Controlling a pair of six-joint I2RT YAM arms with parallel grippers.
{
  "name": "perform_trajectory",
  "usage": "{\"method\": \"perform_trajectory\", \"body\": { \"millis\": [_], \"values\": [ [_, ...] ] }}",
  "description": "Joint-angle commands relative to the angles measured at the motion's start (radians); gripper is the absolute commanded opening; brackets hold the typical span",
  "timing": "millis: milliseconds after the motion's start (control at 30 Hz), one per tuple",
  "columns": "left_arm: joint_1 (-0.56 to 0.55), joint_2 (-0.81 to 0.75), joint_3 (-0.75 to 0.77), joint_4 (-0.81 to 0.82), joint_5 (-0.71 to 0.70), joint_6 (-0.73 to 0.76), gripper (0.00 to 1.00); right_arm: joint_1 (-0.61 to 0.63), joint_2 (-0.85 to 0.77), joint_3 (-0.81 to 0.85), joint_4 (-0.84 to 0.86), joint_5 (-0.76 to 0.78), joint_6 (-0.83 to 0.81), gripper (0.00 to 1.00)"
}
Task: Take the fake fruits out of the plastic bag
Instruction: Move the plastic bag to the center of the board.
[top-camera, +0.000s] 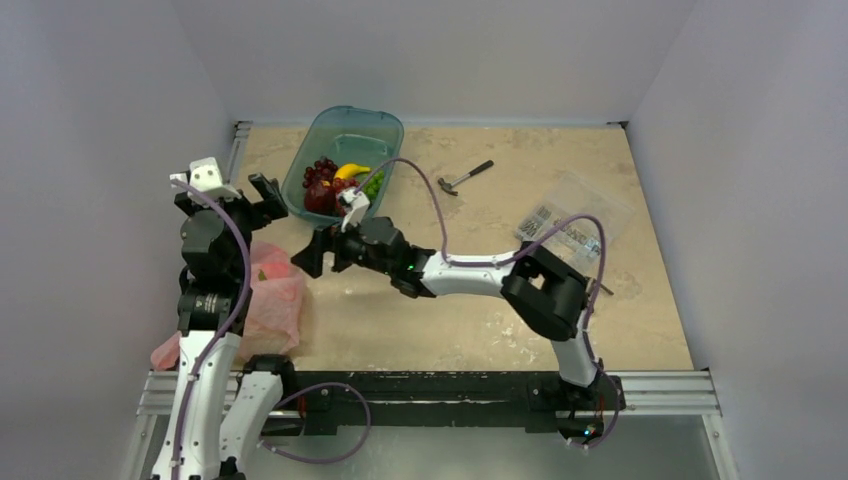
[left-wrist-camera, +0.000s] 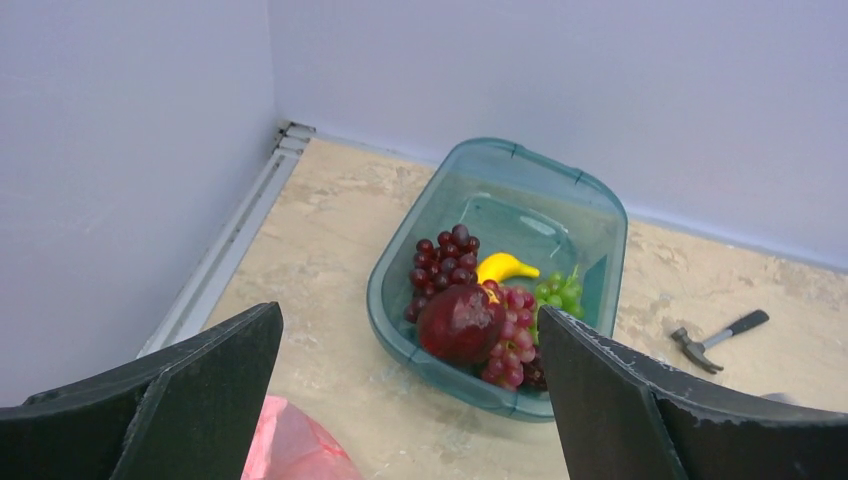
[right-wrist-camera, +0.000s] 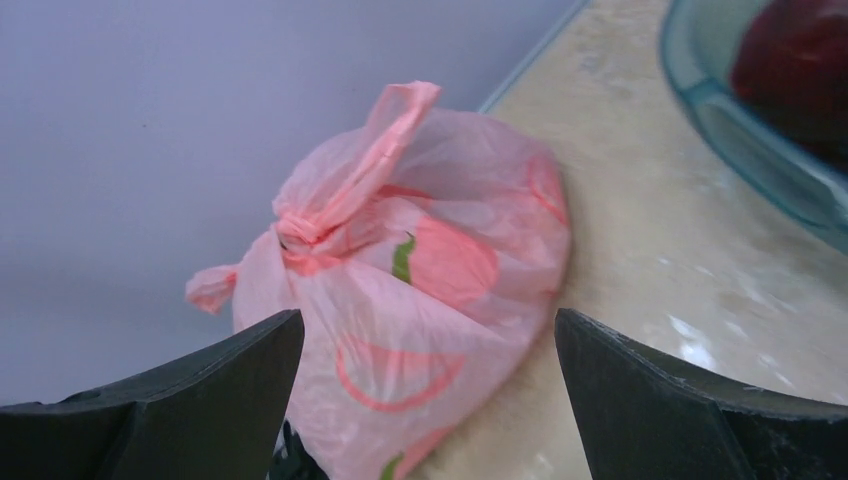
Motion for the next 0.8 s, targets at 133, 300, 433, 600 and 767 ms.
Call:
{"method": "perform_trajectory", "body": {
  "millis": [133,300,433,600,767],
  "values": [
    [0.017,-0.075,-0.006,0.062,0.071,0.075,1.00,0.075,0.298,0.421,0.003,-0.084,-0.005,0.99],
    [0.017,-0.085,-0.010,0.066,0.076,0.078,1.00,0.103,0.411,0.595,-0.110,-0.112,-0.051,0.99],
    [0.017,-0.071,-0.007,0.065,0.082,0.076,0.99,0.158,0.410,0.608,-0.209,-0.047,-0.212,0.98],
    [0.017,-0.063,-0.008,0.064,0.081,0.069,0.98,0.216,0.394,0.605,-0.315,0.133,-0.411,0.79],
    [0.017,-0.041,-0.008,0.064,0.089,0.057,0.98,0.222,0.336,0.507,-0.281,0.243,-0.432,0.51]
  ]
}}
